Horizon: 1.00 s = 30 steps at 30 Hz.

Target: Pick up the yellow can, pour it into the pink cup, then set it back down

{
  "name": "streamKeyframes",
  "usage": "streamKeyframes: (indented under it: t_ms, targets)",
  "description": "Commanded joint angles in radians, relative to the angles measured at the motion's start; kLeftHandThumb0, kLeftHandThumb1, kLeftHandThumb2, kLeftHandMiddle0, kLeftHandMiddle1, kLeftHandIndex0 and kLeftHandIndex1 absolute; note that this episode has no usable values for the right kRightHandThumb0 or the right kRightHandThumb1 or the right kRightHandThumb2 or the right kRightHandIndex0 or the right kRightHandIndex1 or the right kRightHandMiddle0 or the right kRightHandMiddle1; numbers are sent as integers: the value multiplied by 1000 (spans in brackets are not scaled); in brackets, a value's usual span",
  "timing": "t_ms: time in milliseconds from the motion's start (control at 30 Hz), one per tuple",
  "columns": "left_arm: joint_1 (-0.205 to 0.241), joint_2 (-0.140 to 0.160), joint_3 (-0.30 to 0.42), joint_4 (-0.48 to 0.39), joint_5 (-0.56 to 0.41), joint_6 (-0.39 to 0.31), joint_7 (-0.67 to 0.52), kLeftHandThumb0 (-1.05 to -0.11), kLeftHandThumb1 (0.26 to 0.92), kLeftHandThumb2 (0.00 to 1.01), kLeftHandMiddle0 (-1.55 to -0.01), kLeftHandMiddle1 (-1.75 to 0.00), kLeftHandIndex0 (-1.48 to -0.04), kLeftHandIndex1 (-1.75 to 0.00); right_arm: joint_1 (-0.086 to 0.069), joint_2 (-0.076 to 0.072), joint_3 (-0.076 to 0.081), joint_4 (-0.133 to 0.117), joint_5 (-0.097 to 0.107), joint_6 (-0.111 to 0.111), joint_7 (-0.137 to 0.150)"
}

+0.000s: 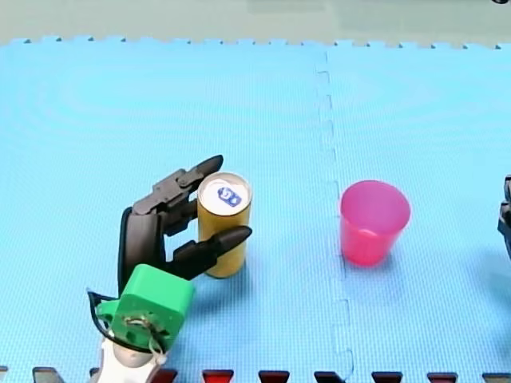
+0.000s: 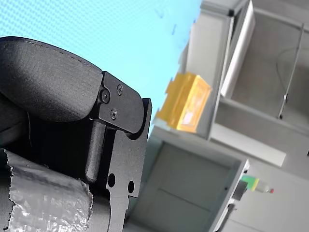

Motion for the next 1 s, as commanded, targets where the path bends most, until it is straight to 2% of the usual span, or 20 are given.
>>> streamKeyframes:
  t_ms: [0, 333, 400, 433, 567, 600, 633, 733, 833, 967]
  targets:
    - [0, 12, -9, 14, 16, 18, 23, -391, 787, 0, -1279, -13, -1219, -4, -4, -9, -2, 4, 4, -8, 5]
    - [-4, 25, -52, 33, 60, 38, 95, -397, 783, 0, -1347, -41, -1229, -3, -14, -13, -7, 22, 7, -35, 9]
    - [-4, 25, -52, 44, 36, 29, 48, -403, 781, 0, -1331, -33, -1121, 0, -14, -13, -8, 25, 8, -38, 11]
    - [-5, 23, -48, 49, 12, 29, 6, -410, 778, 0, -1238, -13, -1022, 0, -14, -13, -9, 26, 9, -40, 11]
    - [-11, 23, -37, 60, -47, 66, -96, -494, 782, 1, -1004, 0, -829, 1, -15, -14, -10, 29, 11, -45, 14]
    - [-14, 23, -35, 64, -54, 72, -105, -529, 766, 0, -855, 0, -729, 0, -15, -14, -11, 30, 11, -46, 15]
    - [-17, 23, -33, 67, -62, 79, -115, -549, 758, 0, -787, 0, -679, 0, -15, -15, -11, 31, 11, -47, 16]
    - [-22, 36, -46, 66, -44, 109, -111, -688, 770, 6, -546, 0, -436, -1, -14, -16, -12, 32, 12, -51, 18]
    - [-28, 50, -60, 57, -16, 132, -98, -774, 765, 2, -447, 0, -326, 0, -14, -16, -12, 32, 13, -54, 21]
    - [-28, 49, -55, 38, -28, 156, -112, -860, 746, 0, -342, 0, -260, 0, -14, -16, -13, 32, 13, -54, 24]
